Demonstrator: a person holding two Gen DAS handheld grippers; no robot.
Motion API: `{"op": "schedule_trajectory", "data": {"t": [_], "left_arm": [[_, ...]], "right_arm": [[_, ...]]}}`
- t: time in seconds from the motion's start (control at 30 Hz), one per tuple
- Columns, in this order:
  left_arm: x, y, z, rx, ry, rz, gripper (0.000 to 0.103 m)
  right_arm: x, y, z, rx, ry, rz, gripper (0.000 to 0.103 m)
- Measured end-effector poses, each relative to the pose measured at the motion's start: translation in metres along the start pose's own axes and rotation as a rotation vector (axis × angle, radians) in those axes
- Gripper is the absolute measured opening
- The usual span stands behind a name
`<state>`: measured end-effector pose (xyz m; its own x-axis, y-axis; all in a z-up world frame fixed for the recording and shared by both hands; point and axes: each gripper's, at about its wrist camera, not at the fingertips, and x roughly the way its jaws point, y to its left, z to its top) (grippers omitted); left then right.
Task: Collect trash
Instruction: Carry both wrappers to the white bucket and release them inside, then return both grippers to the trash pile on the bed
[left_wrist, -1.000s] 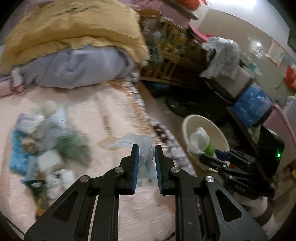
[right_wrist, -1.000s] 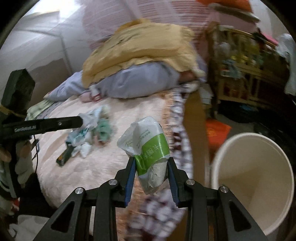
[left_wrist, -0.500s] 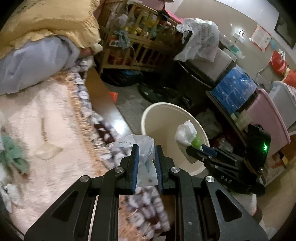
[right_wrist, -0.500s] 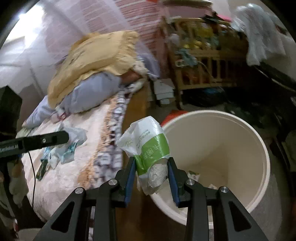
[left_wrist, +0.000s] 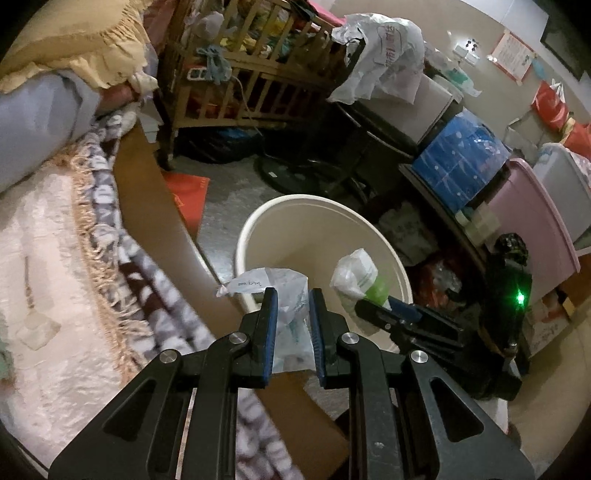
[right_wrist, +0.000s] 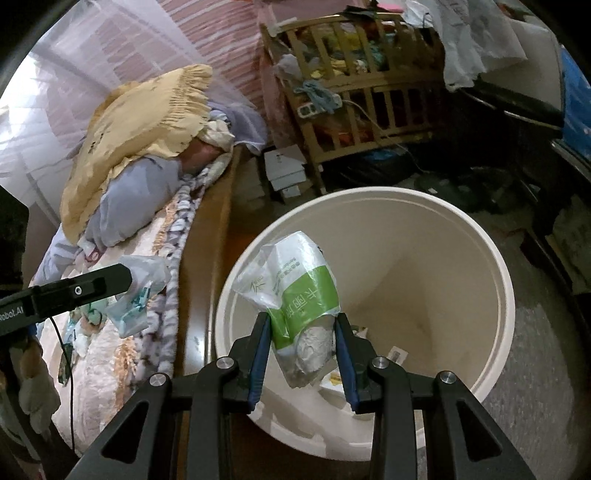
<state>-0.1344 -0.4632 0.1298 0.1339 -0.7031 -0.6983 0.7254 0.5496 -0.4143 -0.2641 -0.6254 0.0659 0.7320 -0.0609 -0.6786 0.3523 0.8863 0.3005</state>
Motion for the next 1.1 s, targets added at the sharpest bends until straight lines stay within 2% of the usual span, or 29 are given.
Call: {"op": "schedule_trajectory", "data": {"t": [0.17,0.23,0.3,0.33,0.37,0.4,0.5,0.6,0.73,0.87,1.1], "left_arm": [[0.013,-0.007,0.006,-0.005,-0.001,-0.048,0.015],[0.018,-0.008,0.008,-0.024,-0.006,-0.085,0.016],[0.023,-0.008,0.010,-0.040,0.000,-0.118,0.029],[0.025,-0.008,0.011,-0.052,0.001,-0.129,0.048],[0.024,-0.006,0.010,-0.070,-0.006,-0.133,0.059],[0.023,-0.005,0.010,-0.082,-0.016,-0.134,0.060],[0.018,0.002,0.007,-0.096,-0.010,-0.120,0.060],[0.005,0.011,0.002,-0.100,-0.012,-0.061,0.060],[-0.023,0.025,-0.009,-0.089,-0.033,0.076,0.060],[-0.058,0.040,-0.026,-0.048,-0.043,0.209,0.060],[-0.116,0.085,-0.066,-0.062,-0.055,0.366,0.060]], "right_arm": [[0.001,-0.010,0.001,0.029,0.002,-0.033,0.033],[0.001,-0.014,0.002,0.041,-0.003,-0.052,0.038],[0.001,-0.017,0.004,0.051,-0.008,-0.076,0.043],[0.001,-0.019,0.004,0.056,-0.009,-0.086,0.046],[0.001,-0.019,0.004,0.062,-0.012,-0.095,0.049],[0.001,-0.020,0.004,0.067,-0.015,-0.100,0.053],[-0.001,-0.019,0.003,0.070,-0.019,-0.105,0.054],[0.000,-0.015,0.003,0.062,-0.013,-0.087,0.054],[0.001,0.005,0.002,0.030,-0.007,-0.052,0.054],[0.005,0.039,0.000,-0.010,0.004,-0.002,0.054],[0.018,0.107,-0.007,-0.106,0.047,0.086,0.058]]}}
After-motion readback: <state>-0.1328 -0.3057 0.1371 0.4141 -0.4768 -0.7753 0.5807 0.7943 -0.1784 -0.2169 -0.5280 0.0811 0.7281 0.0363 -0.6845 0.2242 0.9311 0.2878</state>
